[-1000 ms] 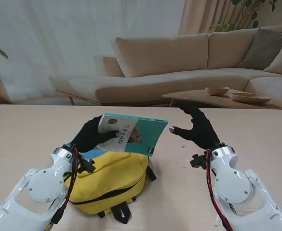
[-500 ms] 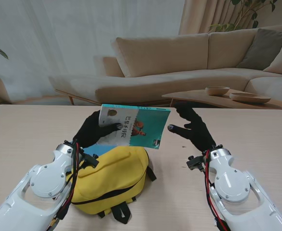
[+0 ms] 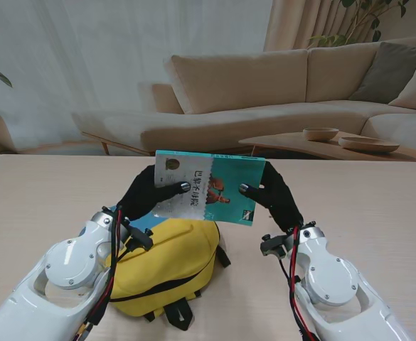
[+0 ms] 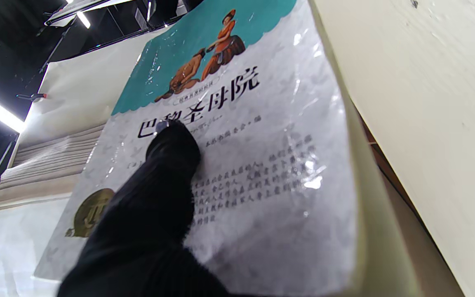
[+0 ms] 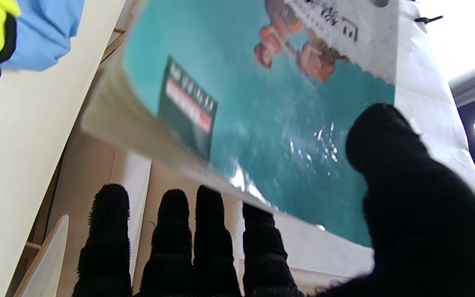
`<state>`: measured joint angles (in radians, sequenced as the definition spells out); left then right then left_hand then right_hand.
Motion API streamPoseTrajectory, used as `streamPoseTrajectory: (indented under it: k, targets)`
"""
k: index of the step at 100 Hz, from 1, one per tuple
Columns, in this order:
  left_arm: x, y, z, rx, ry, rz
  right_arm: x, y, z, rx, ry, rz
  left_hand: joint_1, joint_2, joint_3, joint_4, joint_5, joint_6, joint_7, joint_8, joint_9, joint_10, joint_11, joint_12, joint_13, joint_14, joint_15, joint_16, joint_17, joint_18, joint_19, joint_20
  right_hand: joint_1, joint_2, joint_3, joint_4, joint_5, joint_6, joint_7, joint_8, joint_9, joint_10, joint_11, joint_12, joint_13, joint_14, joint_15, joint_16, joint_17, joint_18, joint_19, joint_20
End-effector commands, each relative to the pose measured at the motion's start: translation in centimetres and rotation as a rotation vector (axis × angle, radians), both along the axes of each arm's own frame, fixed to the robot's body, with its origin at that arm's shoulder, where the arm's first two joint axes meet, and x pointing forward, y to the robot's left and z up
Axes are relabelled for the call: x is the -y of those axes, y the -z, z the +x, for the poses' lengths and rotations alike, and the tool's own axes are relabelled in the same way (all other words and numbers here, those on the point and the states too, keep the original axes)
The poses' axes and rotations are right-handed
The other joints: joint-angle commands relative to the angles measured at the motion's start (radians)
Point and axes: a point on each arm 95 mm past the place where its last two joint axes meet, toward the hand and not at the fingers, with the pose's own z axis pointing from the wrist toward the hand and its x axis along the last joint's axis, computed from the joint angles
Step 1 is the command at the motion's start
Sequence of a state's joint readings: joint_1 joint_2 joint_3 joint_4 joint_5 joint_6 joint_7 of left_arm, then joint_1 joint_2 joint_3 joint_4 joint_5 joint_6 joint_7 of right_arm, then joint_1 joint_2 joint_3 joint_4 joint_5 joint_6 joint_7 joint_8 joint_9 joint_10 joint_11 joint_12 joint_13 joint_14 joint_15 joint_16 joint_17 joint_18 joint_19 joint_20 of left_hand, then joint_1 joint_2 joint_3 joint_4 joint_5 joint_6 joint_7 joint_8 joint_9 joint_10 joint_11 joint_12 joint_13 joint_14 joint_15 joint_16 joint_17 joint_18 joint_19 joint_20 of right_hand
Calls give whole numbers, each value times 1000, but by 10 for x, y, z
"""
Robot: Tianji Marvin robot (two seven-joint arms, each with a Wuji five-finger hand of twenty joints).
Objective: Pack books into the school bag then zip close the school bag
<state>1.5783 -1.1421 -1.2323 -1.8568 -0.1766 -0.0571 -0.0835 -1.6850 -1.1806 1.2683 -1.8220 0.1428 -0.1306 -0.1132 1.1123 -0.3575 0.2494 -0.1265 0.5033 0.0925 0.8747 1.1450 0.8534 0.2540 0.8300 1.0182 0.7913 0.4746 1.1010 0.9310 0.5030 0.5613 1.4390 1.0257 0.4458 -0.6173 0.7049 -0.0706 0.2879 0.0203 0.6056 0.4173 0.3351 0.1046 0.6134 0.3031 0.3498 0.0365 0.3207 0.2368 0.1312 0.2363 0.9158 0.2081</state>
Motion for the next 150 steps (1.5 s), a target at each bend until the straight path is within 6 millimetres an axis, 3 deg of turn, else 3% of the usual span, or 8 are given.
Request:
streamPoseTrajectory:
  k: [1, 10, 28, 37, 74, 84, 102, 150]
  targets:
    - [8, -6, -3, -6, 34, -18, -11, 2, -7, 2, -44, 36, 100, 144, 191, 85, 123, -140, 242, 168, 31, -46, 104, 34, 10, 10, 43, 14, 0, 23, 31, 33, 18, -78, 168, -34, 67, -23, 23, -22, 81, -37, -5, 13, 73, -27, 23, 20, 47, -25, 44, 34]
    - [11, -5, -2, -36, 48, -43, -15, 2, -10, 4, -69, 81, 103, 144, 190, 86, 123, -139, 242, 168, 30, -45, 103, 35, 10, 11, 41, 14, -1, 25, 30, 34, 4, -155, 391, -73, 203, -43, 56, -21, 219, -32, -10, 16, 183, -9, 53, 33, 130, -18, 97, 66]
    - [14, -3, -1, -73, 72, -39, -20, -1, -15, -15, -83, 186, 108, 146, 184, 86, 117, -135, 237, 166, 24, -42, 97, 33, 2, 12, 32, 12, -11, 23, 23, 32, 203, -139, 473, -198, 486, -125, 276, -173, 583, -23, -58, -2, 460, 41, 129, 56, 305, 8, 209, 108]
    - [14, -2, -2, -84, 74, -33, -20, -3, -16, -25, -102, 225, 115, 142, 174, 83, 113, -135, 222, 150, 23, -37, 78, 25, -5, 21, 9, 6, -25, 24, 8, 27, 350, -63, 429, -181, 595, -140, 375, -213, 746, 6, -95, -12, 570, 84, 189, 75, 379, 28, 271, 126]
    - [7, 0, -7, -87, 91, 44, -13, -11, -18, -117, -142, 345, 33, 18, 173, 60, -145, -40, 55, -353, -128, -29, -361, -52, -251, -20, -406, -191, -346, -44, -235, -272, 414, -57, 541, -145, 813, -152, 354, 423, 808, 106, 248, 229, 777, 242, 640, 208, 650, 163, 638, 252]
    - [4, 0, -11, -89, 95, 71, -11, -13, -18, -143, -134, 376, -153, 24, 271, 61, -183, -12, -93, -449, -294, -34, -316, -382, -350, -53, -543, -266, -438, -68, -355, -351, 418, -55, 550, -151, 814, -145, 365, 468, 798, 110, 271, 255, 781, 243, 662, 214, 661, 173, 646, 253]
    - [-7, 5, -18, -59, 106, 162, -8, -17, -15, -164, -99, 393, -398, 3, 348, 80, -285, -5, -269, -593, -439, -55, -454, -502, -491, -105, -703, -329, -544, -116, -536, -369, 424, -41, 550, -155, 814, -147, 370, 527, 784, 109, 299, 281, 781, 237, 685, 224, 669, 171, 651, 251]
    - [-46, 21, -55, 9, 92, 617, 12, -24, -6, -148, -7, 406, -443, -2, 276, 66, -286, -10, -299, -629, -479, -71, -508, -514, -535, -126, -790, -328, -583, -145, -695, -330, 427, -38, 551, -158, 810, -150, 376, 580, 776, 106, 312, 286, 777, 233, 695, 228, 670, 171, 656, 252]
